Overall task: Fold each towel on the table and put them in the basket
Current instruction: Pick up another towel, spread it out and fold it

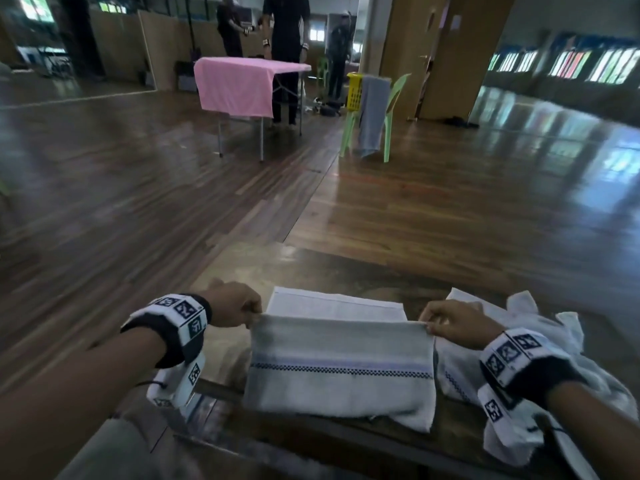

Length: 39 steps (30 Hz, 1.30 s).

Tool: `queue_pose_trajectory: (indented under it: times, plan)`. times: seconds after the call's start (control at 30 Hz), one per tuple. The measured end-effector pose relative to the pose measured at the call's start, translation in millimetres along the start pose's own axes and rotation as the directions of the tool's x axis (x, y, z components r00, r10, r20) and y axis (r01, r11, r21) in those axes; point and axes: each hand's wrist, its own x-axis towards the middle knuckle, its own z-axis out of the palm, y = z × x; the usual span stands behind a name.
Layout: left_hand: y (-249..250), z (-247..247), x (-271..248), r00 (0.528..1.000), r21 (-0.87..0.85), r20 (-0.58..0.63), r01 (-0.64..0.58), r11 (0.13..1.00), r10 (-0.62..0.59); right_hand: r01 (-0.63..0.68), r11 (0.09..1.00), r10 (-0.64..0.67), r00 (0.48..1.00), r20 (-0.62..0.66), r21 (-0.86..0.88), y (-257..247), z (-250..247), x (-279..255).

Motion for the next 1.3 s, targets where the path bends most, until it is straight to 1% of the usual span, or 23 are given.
queue_pose_trajectory:
  times: [0.07,0.17,0.23,0.33,0.4,0.43,0.53,0.63,0.7,0.83,1.03,1.13,1.17,1.23,1.3]
  plan:
    - [-9,10,22,0.999,-0.004,-0.026,0.031,1.0,-0.031,-0.022,1.0,0.022,1.0,-0.002,0.017,8,9,21]
    - [-24,22,55,0.99,-0.006,-0.093,0.102,0.995,-0.103,-0.068,0.997,0.07,0.996,-0.053,0.029,18,16,48]
    - [-30,27,77,0.981,-0.044,-0.146,0.118,0.992,-0.124,-0.086,0.995,0.088,0.995,-0.037,0.047,21,17,68]
    - [-34,29,107,0.968,-0.093,-0.21,0.121,0.988,-0.139,-0.087,0.995,0.089,0.994,-0.056,0.038,26,15,96]
    - [-36,30,122,0.963,-0.141,-0.217,0.129,0.982,-0.157,-0.107,0.994,0.109,0.991,-0.072,0.028,29,16,112]
    - [-38,31,129,0.964,-0.157,-0.205,0.137,0.978,-0.168,-0.132,0.991,0.132,0.988,-0.078,-0.003,30,18,118]
    - [-41,36,143,0.97,-0.125,-0.161,0.165,0.978,-0.184,-0.163,0.98,0.157,0.986,-0.063,-0.111,32,27,137]
    - [-38,39,149,0.968,-0.052,-0.172,0.177,0.983,-0.184,-0.18,0.963,0.176,0.984,-0.039,-0.199,34,33,146]
    - [-37,38,152,0.971,-0.008,-0.164,0.173,0.985,-0.172,-0.174,0.963,0.171,0.985,-0.032,-0.207,35,36,149]
    - [-36,37,152,0.979,-0.003,-0.151,0.141,0.99,-0.14,-0.151,0.955,0.154,0.988,-0.008,-0.256,37,38,150]
    - [-32,38,146,0.983,-0.046,-0.134,0.121,0.992,-0.126,-0.129,0.94,0.128,0.991,-0.024,-0.315,39,40,144]
    - [-27,38,140,0.985,-0.014,-0.116,0.125,0.992,-0.126,-0.118,0.933,0.118,0.993,-0.021,-0.339,35,39,142]
    - [-26,38,137,0.986,-0.002,-0.116,0.119,0.993,-0.119,-0.116,0.934,0.113,0.993,-0.029,-0.339,34,38,141]
    - [-26,37,130,0.986,-0.01,-0.125,0.111,0.994,-0.111,-0.119,0.952,0.104,0.992,-0.065,-0.282,32,36,137]
    - [-27,32,122,0.985,-0.086,-0.135,0.1,0.991,-0.111,-0.115,0.978,0.101,0.991,-0.088,-0.176,33,30,132]
